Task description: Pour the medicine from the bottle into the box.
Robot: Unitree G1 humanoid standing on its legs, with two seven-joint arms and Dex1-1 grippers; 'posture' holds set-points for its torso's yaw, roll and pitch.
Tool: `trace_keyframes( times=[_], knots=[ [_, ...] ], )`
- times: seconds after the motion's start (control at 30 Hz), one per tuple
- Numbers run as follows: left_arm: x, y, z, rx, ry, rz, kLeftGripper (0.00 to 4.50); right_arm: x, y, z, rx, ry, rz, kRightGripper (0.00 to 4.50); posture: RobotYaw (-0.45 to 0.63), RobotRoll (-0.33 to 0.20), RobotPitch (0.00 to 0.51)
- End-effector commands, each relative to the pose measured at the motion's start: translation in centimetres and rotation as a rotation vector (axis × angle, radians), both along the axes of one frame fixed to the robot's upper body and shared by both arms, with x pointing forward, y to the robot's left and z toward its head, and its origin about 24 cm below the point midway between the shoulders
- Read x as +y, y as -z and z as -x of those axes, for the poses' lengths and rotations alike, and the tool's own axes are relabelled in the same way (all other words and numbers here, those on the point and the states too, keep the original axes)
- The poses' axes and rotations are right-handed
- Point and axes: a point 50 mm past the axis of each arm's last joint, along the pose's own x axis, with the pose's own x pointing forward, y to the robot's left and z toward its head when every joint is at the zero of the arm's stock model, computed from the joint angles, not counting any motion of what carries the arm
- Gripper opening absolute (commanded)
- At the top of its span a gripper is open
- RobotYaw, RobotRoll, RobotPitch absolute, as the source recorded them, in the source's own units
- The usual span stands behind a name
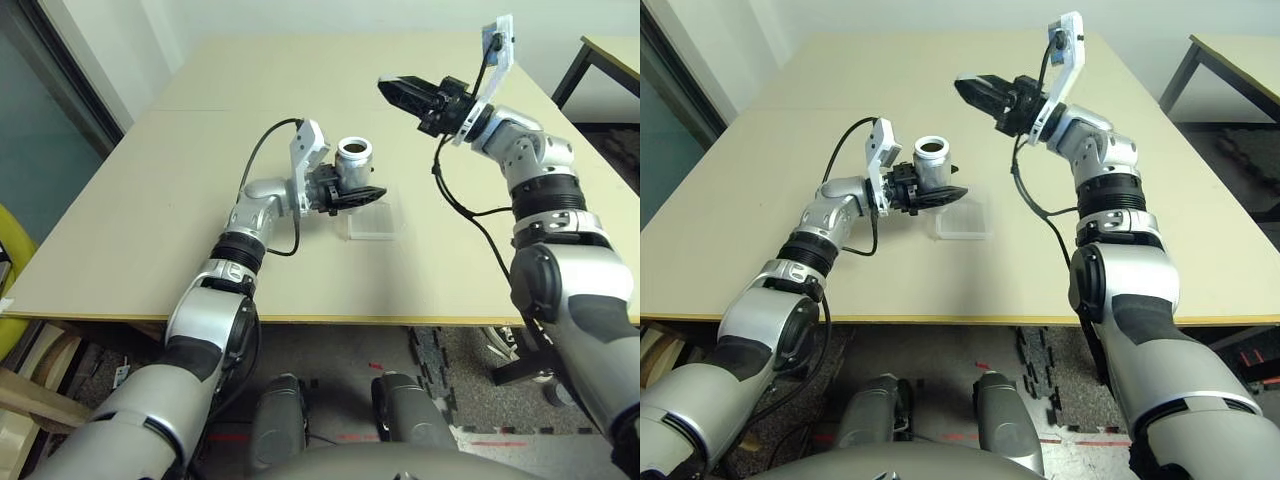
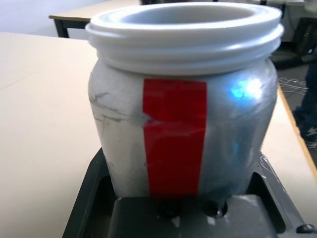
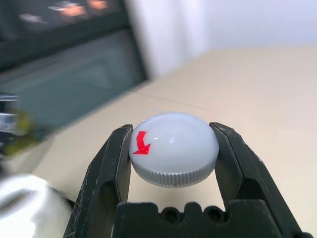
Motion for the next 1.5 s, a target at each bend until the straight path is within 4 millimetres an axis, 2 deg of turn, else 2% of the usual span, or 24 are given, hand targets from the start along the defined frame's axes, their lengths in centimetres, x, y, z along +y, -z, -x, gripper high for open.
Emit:
trace_keyframes(
  times=[0.03, 0.17, 0.4, 0.5, 0.73, 1.03, 1.07, 1.23, 1.27, 1.5],
  knots=[
    [0.5, 0.0, 0.0, -0.013, -0.022, -0.001, 2.70, -1.7, 2.1, 0.0, 0.039, 0.187, 0.062, 2.57, -0.21, 0.000, 0.026],
    [0.8, -0.1, -0.1, -0.016, -0.043, 0.002, 2.70, -3.3, 4.0, 0.3, 0.065, 0.330, 0.072, 2.57, -0.21, 0.000, 0.023],
    [1.1, -0.1, -0.2, -0.016, -0.061, 0.000, 2.70, -5.4, 5.3, 0.7, 0.084, 0.448, 0.149, 2.57, -0.21, 0.000, 0.022],
    [1.2, -0.1, -0.3, -0.018, -0.070, -0.005, 2.70, -6.5, 6.7, 1.0, 0.137, 0.507, 0.180, 2.57, -0.21, 0.000, 0.022],
    [1.4, -0.2, -0.5, -0.027, -0.093, -0.023, 2.70, -6.7, 9.8, 1.7, 0.263, 0.514, 0.229, 2.57, -0.21, 0.000, 0.022],
    [1.8, -0.2, -0.8, -0.040, -0.131, -0.064, 2.70, -6.1, 11.7, 1.9, 0.357, 0.531, 0.198, 2.57, -0.21, 0.000, 0.022],
    [1.9, -0.2, -0.8, -0.040, -0.133, -0.066, 2.70, -6.0, 11.8, 2.0, 0.360, 0.533, 0.198, 2.57, -0.21, 0.000, 0.022],
    [2.1, -0.2, -1.0, -0.043, -0.153, -0.086, 2.70, -5.9, 11.1, 1.7, 0.307, 0.523, 0.200, 4.30, -0.21, 0.000, 0.026],
    [2.2, -0.2, -1.0, -0.043, -0.159, -0.091, 2.70, -6.1, 10.6, 1.6, 0.278, 0.517, 0.215, 4.48, -0.21, 0.000, 0.026],
    [2.4, -0.2, -1.2, -0.045, -0.178, -0.102, 2.70, -7.4, 6.6, 1.3, 0.085, 0.383, 0.324, 4.50, -0.22, 0.000, 0.032]
  ],
)
